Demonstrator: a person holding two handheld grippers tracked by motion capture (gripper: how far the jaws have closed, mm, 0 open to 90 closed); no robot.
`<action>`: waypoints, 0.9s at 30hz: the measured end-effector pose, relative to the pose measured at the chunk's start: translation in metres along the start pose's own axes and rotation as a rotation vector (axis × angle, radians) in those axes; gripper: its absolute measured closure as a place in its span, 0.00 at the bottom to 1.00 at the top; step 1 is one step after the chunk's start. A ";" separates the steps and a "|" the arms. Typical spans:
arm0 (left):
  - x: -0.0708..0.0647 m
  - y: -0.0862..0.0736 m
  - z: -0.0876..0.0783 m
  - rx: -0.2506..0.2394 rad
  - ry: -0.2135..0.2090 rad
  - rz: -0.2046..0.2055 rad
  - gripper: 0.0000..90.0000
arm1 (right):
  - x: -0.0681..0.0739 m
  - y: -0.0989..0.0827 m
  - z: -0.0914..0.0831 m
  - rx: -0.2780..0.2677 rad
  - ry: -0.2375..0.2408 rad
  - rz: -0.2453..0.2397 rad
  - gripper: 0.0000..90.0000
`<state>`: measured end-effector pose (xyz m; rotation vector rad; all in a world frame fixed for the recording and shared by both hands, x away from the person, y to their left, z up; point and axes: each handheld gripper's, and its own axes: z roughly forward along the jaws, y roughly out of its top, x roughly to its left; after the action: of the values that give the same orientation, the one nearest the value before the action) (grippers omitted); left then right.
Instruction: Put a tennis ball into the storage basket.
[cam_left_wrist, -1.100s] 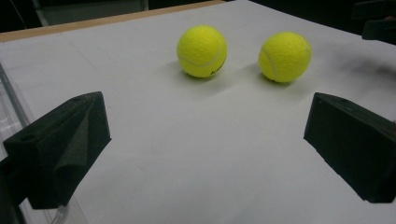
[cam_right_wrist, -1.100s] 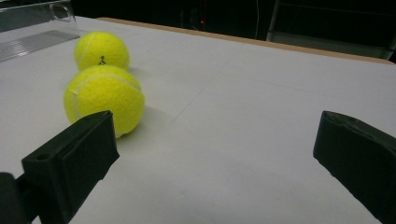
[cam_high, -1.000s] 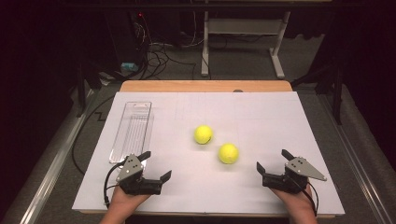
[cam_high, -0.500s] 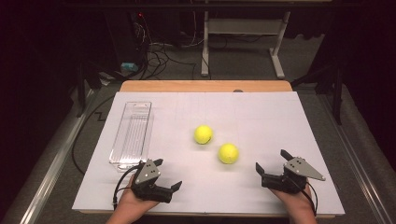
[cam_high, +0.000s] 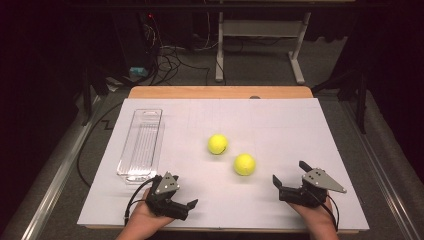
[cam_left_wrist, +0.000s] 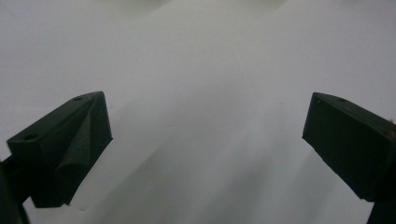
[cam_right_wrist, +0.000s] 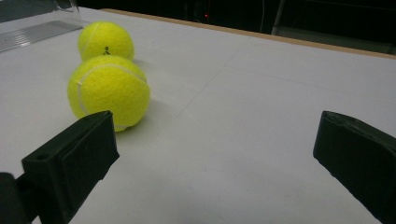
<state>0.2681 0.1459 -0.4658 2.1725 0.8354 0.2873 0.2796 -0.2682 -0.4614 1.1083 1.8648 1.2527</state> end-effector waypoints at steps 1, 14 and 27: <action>0.000 0.000 0.000 0.009 0.000 0.002 0.02 | 0.000 0.000 0.000 0.000 0.000 -0.001 0.00; -0.003 0.023 0.000 0.142 -0.008 -0.011 0.02 | -0.006 0.008 0.006 0.005 -0.002 0.019 0.00; 0.005 0.063 0.015 0.389 -0.030 -0.013 0.02 | -0.010 0.005 0.008 0.013 0.003 0.008 0.00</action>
<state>0.3087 0.1096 -0.4300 2.5213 0.9507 0.0889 0.2928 -0.2725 -0.4588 1.1223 1.8752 1.2484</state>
